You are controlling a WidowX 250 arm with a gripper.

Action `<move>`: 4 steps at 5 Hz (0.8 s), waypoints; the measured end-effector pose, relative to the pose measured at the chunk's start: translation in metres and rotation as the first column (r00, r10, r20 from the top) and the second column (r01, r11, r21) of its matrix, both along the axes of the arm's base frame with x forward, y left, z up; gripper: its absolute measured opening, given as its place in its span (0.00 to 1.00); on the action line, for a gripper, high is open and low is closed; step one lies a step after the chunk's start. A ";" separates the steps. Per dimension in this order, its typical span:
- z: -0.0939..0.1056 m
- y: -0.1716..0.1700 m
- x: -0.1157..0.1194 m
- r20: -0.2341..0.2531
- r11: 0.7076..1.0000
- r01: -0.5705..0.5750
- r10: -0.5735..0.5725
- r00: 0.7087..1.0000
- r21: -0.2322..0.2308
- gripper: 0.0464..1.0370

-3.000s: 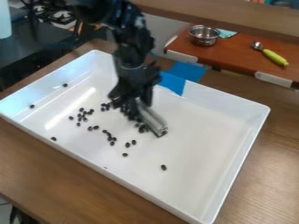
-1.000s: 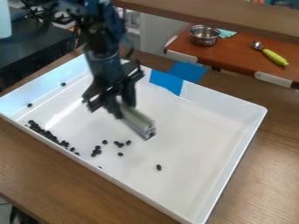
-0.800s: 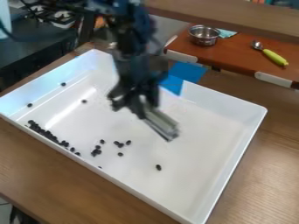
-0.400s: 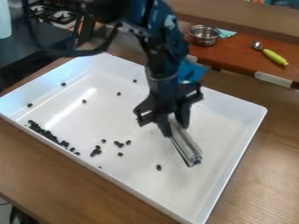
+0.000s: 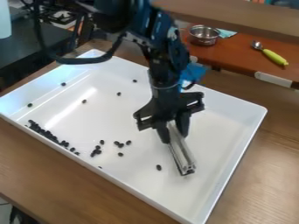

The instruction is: Sweep into pile

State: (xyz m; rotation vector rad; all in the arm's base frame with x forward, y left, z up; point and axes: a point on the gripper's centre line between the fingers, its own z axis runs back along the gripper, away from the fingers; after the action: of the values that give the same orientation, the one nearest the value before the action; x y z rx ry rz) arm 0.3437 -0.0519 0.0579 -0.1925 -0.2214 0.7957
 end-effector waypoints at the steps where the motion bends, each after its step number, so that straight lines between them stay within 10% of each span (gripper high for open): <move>1: -0.010 0.008 -0.008 -0.010 1.000 -0.002 0.002 1.000 0.004 0.32; 4: -0.010 0.051 -0.039 0.006 0.999 0.008 -0.008 1.000 0.037 0.32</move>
State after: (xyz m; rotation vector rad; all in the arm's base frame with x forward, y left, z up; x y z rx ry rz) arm 0.3043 -0.0014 0.0480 -0.1609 -0.2409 0.7825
